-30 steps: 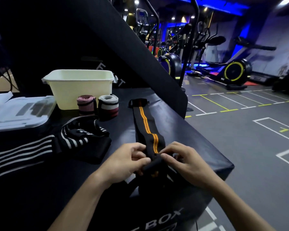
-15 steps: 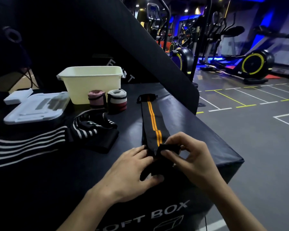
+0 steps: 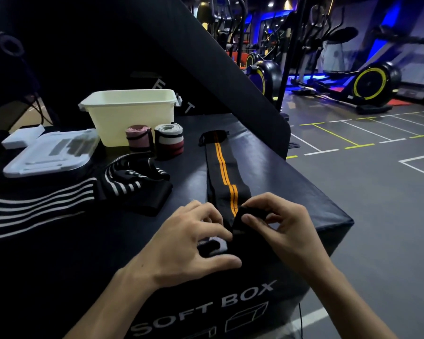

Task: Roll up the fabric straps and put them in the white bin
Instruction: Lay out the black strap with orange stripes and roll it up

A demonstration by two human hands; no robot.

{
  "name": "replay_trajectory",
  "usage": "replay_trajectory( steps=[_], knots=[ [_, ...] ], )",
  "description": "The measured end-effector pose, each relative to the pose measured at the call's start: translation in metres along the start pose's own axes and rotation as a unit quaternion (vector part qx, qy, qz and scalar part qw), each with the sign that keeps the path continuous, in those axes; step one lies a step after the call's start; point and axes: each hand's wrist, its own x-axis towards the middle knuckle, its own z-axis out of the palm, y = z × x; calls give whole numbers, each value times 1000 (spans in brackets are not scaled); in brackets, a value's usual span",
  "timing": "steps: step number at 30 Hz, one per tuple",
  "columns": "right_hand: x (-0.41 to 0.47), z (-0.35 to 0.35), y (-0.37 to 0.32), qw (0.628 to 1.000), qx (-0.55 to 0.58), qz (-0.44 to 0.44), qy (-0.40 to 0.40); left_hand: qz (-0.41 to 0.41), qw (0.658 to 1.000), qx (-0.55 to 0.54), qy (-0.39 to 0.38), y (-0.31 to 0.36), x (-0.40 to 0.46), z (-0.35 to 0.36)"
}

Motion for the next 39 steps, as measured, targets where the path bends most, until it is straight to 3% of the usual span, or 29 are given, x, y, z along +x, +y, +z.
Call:
replay_trajectory(
  steps=[10, 18, 22, 26, 29, 33, 39],
  knots=[
    [1, 3, 1, 998, 68, 15, 10, -21, 989, -32, 143, 16, 7, 21],
    [4, 1, -4, 976, 207, 59, -27, -17, 987, -56, 147, 10, 12, 24],
    [5, 0, -4, 958, 273, 89, 6, -8, 992, -21, 122, 6, 14, 23],
    [7, -2, 1, 964, 244, 93, 51, 19, 993, -19, 115, 5, 15, 23],
    [9, -3, 5, 968, 221, 95, 70, 25, 988, -50, 146, 6, 18, 23],
    [10, -4, 4, 953, 274, 112, 69, -9, 969, -160, 186, 10, 23, 21],
    [9, -11, -1, 931, 327, 147, 59, -45, 960, -166, 222, 17, 26, 21]
  ],
)
